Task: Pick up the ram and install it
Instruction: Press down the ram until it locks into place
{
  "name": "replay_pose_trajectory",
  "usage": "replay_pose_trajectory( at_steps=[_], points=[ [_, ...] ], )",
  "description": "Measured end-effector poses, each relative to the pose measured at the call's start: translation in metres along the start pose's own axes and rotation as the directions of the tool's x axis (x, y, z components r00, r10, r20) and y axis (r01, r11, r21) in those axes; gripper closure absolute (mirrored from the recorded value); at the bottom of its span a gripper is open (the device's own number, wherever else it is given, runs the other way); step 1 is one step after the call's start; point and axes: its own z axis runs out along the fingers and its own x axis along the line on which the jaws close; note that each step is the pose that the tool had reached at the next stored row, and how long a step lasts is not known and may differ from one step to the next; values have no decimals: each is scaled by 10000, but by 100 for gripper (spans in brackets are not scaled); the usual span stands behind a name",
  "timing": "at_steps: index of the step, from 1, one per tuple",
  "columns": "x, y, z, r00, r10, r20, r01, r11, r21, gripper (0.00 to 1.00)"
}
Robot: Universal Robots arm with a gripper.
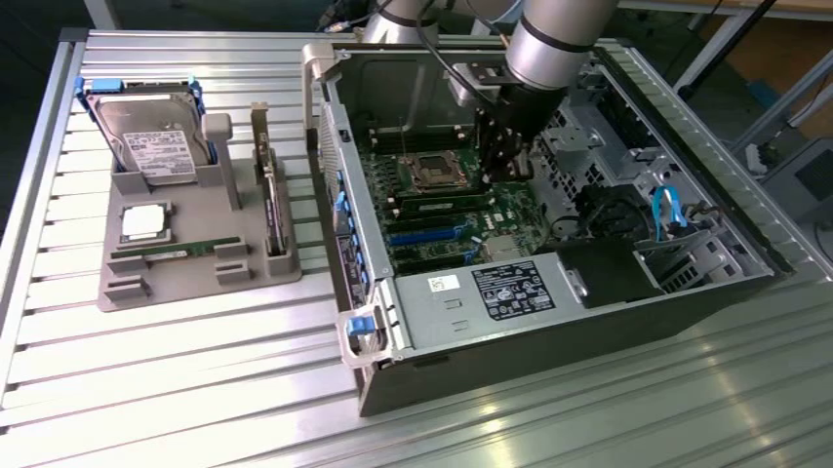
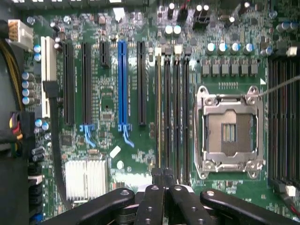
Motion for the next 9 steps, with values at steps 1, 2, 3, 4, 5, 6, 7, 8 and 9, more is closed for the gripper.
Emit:
replay_pose_trajectory(
  at_steps=[1,2,3,4,5,6,7,8,9],
  points=[
    [1,51,2,10000,0,0,0,10000,0,90],
    [1,77,4,10000,1,-1,-1,10000,0,90],
    [1,104,5,10000,1,-1,-1,10000,0,90],
    [1,134,6,10000,0,-2,0,10000,-1,90],
    [1,179,8,10000,1,-2,-1,10000,0,90],
    [1,211,11,10000,1,1,-1,10000,1,90],
    [1,238,12,10000,0,1,0,10000,1,90],
    [2,268,13,10000,0,0,0,10000,1,90],
    [3,296,14,10000,0,-1,0,10000,1,90]
  ],
)
